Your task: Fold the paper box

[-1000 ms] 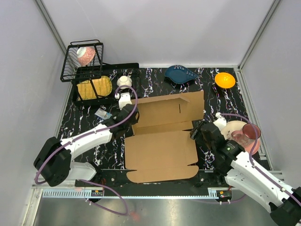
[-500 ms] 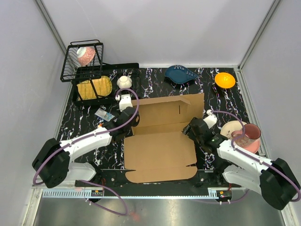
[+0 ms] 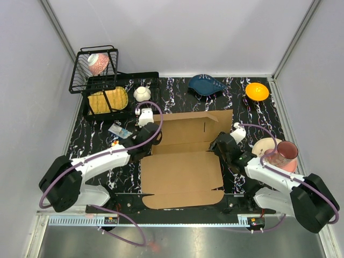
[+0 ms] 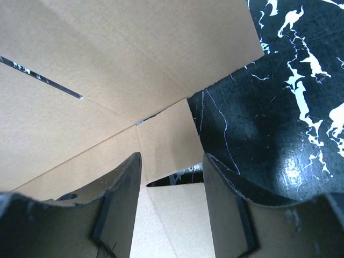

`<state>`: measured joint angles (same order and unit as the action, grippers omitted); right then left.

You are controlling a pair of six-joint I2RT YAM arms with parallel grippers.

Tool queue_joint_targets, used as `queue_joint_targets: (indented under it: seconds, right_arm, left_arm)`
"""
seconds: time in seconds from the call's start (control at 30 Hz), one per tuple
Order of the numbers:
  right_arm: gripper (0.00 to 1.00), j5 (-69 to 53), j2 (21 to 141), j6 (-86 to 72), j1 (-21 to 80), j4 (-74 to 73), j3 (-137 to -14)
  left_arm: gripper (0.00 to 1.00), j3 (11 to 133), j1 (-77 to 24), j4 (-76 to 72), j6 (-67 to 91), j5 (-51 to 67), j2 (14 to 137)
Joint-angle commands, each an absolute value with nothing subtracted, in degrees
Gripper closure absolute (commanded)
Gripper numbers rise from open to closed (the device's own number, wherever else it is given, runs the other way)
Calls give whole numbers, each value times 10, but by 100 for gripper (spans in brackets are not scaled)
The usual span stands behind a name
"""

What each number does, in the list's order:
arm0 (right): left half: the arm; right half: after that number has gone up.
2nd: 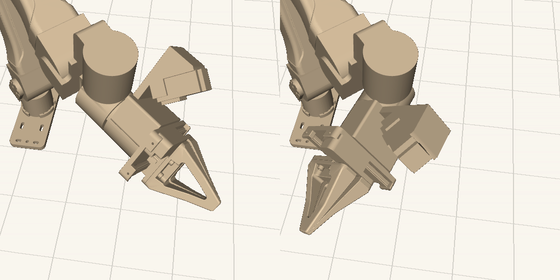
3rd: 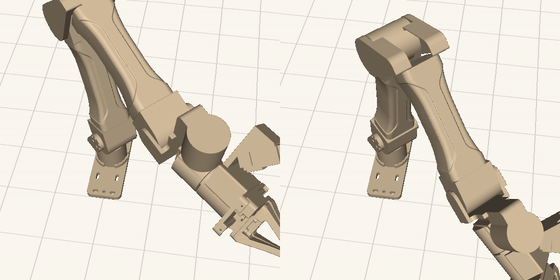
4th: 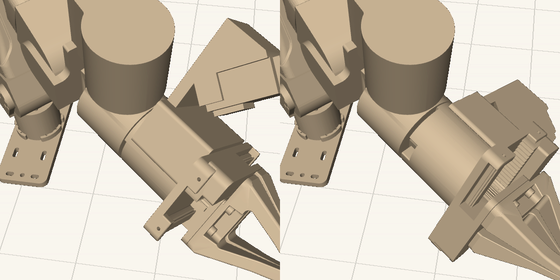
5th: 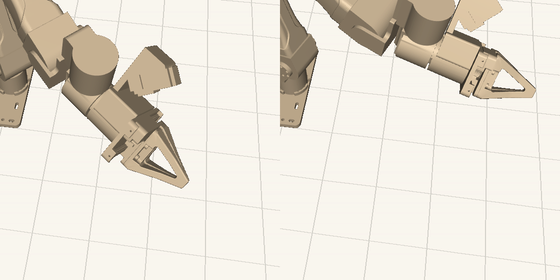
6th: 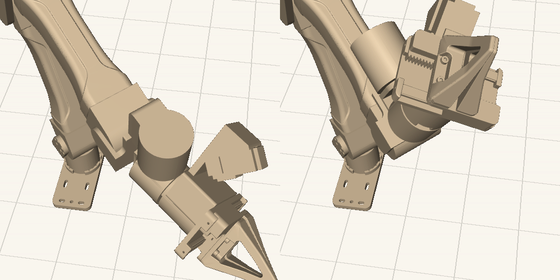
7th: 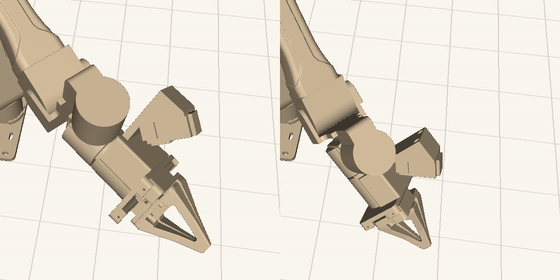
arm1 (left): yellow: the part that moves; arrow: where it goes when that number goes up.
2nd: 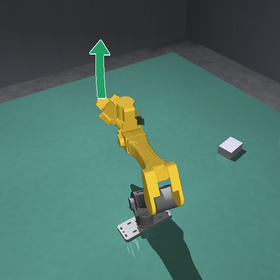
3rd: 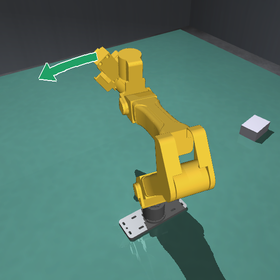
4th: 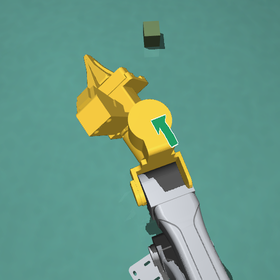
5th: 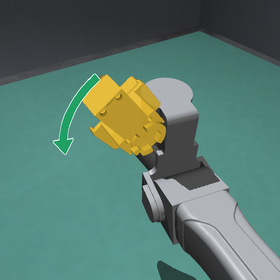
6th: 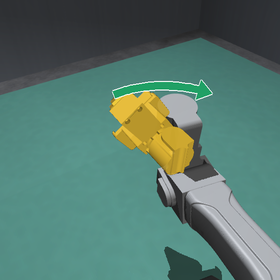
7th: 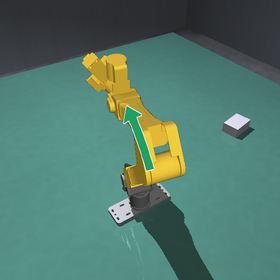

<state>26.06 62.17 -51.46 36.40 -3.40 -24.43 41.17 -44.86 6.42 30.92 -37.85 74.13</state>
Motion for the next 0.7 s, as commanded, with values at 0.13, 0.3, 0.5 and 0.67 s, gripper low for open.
queue_joint_targets:
  seconds: [0.13, 0.3, 0.5, 0.67]
  right_arm:
    - [42, 266, 684, -507, 359, 22, -258]
    - [41, 262, 704, -510, 348, 48, -244]
    - [47, 237, 737, -507, 336, 110, -235]
    - [53, 209, 765, -504, 336, 125, -241]
  left_arm:
    - [100, 447, -454, 67, 307, -378, 761]
    - [100, 454, -454, 70, 302, -374, 770]
    - [100, 454, -454, 73, 299, -370, 779]
    - [100, 454, -454, 71, 297, -369, 782]
